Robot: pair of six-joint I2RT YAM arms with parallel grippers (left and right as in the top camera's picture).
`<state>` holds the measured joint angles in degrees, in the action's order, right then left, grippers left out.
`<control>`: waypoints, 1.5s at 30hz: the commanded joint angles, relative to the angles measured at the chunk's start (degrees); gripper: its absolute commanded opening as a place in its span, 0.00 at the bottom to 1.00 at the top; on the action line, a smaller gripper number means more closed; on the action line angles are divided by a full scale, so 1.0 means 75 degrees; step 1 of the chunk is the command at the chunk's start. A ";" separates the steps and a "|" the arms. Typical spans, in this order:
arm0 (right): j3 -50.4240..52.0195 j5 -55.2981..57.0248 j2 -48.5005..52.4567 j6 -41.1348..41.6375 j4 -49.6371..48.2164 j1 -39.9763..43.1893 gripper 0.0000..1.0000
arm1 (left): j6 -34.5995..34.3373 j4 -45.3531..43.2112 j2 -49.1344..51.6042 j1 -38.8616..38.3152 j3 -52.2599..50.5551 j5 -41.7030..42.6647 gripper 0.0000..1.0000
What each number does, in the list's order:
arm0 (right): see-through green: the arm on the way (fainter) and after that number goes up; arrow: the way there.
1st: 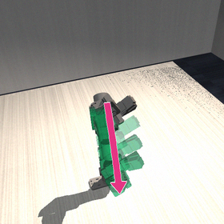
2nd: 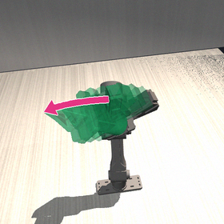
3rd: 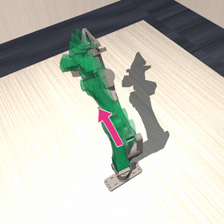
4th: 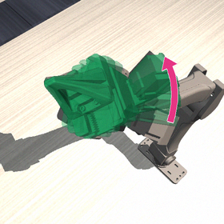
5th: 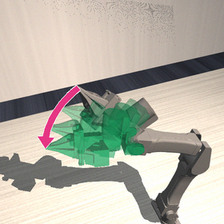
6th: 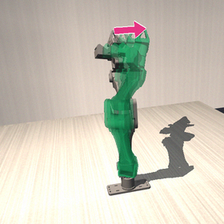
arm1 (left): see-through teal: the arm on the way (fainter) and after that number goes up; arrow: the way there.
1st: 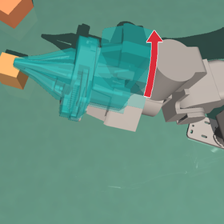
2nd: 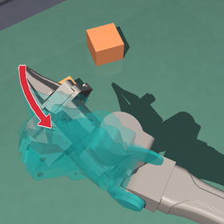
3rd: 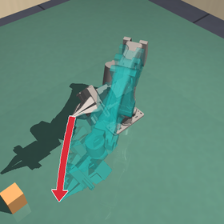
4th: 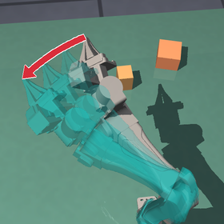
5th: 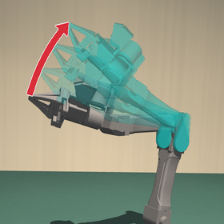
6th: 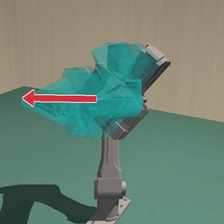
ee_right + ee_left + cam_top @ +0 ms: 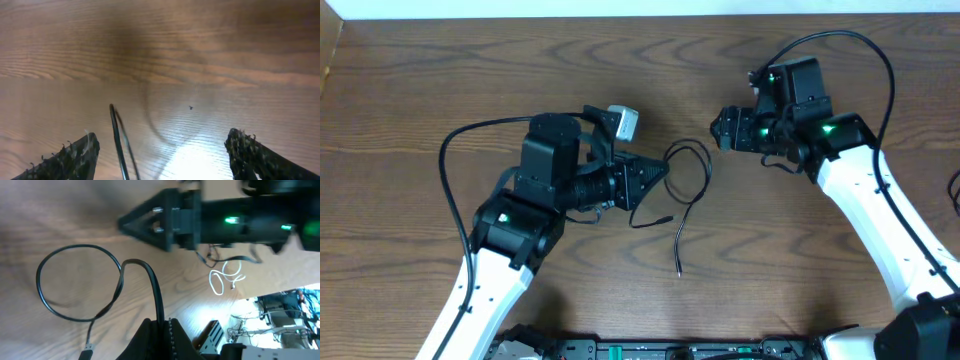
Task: Untangle cables
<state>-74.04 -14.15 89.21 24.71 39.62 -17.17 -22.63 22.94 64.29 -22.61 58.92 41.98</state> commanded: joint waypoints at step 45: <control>0.0781 0.3037 0.0697 0.0813 0.2127 0.1515 0.01 | -0.0044 -0.1102 -0.0224 0.1958 -0.0012 -0.1425 0.08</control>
<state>-68.53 3.68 94.04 31.03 55.02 -9.45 -23.73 15.05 63.31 -11.75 58.92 32.88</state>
